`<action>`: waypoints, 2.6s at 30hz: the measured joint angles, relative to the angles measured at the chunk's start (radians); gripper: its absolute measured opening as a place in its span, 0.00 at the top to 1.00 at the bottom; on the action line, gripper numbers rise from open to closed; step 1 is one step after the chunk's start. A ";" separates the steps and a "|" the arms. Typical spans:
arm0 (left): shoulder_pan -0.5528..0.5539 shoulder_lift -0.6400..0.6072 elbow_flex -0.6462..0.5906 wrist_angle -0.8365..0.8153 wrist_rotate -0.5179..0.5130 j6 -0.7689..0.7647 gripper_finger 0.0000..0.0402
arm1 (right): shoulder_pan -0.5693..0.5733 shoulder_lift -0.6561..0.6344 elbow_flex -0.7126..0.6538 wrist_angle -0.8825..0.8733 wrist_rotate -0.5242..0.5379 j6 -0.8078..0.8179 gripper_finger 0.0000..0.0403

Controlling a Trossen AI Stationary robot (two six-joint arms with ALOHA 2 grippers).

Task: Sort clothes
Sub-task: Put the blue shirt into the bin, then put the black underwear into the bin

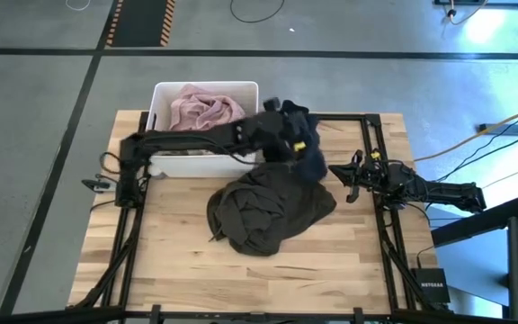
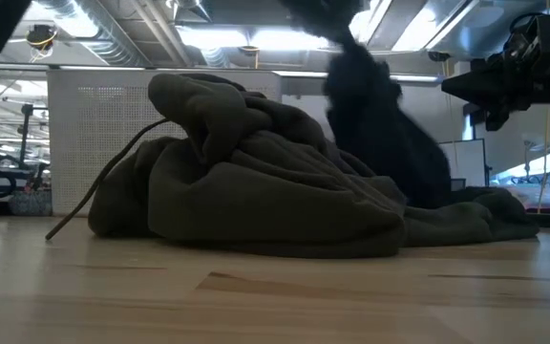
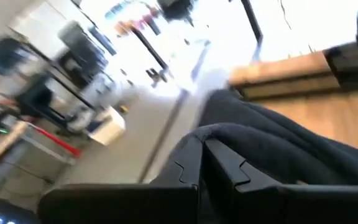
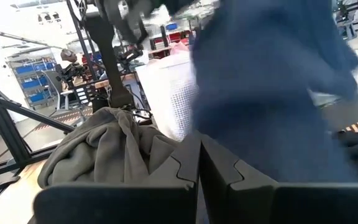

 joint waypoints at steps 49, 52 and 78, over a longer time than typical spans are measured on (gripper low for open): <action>0.271 -0.569 -0.230 -0.797 -0.230 -0.439 0.73 | 0.000 0.000 0.000 -0.010 0.008 0.053 0.96; 0.268 -0.572 -0.191 -0.820 -0.137 -0.465 0.63 | 0.000 0.000 0.000 -0.010 0.005 0.059 0.96; -0.046 -0.865 -0.660 0.000 0.223 -0.326 0.47 | 0.000 0.001 0.000 0.046 -0.042 0.081 0.72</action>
